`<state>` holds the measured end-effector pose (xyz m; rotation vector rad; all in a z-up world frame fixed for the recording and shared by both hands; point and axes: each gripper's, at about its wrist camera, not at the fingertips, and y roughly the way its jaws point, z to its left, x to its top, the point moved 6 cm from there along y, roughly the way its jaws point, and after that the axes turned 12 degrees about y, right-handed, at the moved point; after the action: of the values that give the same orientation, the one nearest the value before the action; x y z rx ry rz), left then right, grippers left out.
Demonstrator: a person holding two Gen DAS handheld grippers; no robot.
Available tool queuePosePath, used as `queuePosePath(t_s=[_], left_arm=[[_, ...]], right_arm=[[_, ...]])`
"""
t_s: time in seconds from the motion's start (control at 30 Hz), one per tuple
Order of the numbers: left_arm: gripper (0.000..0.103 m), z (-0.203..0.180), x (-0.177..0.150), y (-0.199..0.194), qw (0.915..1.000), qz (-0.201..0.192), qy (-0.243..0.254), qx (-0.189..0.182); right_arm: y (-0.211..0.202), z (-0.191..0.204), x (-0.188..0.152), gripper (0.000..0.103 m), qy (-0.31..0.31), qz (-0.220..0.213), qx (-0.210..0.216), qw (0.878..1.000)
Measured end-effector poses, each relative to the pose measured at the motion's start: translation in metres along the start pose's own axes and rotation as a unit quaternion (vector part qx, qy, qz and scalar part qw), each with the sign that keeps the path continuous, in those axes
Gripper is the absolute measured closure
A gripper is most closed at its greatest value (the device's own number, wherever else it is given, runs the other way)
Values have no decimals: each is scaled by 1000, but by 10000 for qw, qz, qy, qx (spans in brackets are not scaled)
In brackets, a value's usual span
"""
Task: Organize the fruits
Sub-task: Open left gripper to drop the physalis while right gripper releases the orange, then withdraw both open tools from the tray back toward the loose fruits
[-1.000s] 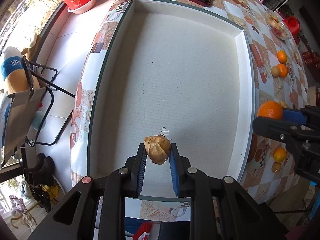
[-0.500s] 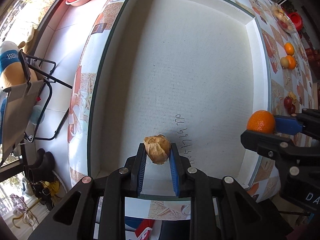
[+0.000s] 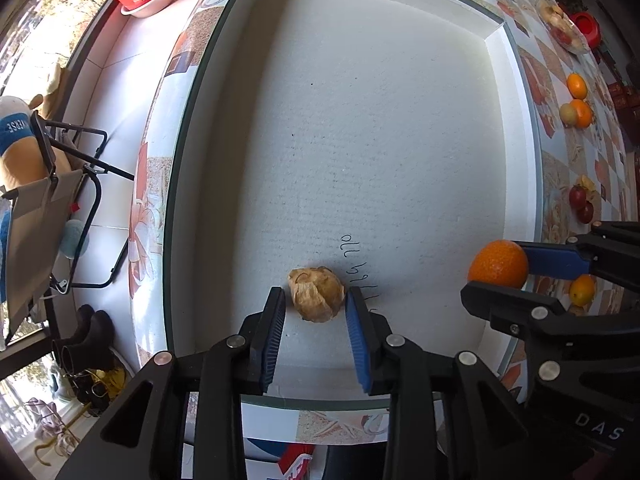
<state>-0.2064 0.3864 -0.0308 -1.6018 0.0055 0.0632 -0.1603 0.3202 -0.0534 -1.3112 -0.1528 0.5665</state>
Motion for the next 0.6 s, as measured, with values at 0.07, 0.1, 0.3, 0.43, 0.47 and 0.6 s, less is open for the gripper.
queuePosePath(t_s=[0.07,0.1,0.3,0.43,0.47,0.6], left_arm=[[42,3,-1,-2,9998,20,-25,176],[35,5,-1,-2,9997,19,-59,230],[23,19,-3,-13,9985,-179,-352,380],[22,19,-1,-11,9984,-30,-386,422],[22,19,-1,-10,9983,6,-401,434],[22,20,0,-8,9979,21,-438,469]], right_arm=[[-3,-4,-1,61,-4,29,14,10000],[-4,-5,-1,60,6,24,18,10000],[-16,-13,5,29,177,-111,132,9997],[-25,-11,8,25,93,-274,62,9996],[-28,-12,9,16,89,-339,5,9994],[-38,-25,12,0,162,-631,-145,9978]])
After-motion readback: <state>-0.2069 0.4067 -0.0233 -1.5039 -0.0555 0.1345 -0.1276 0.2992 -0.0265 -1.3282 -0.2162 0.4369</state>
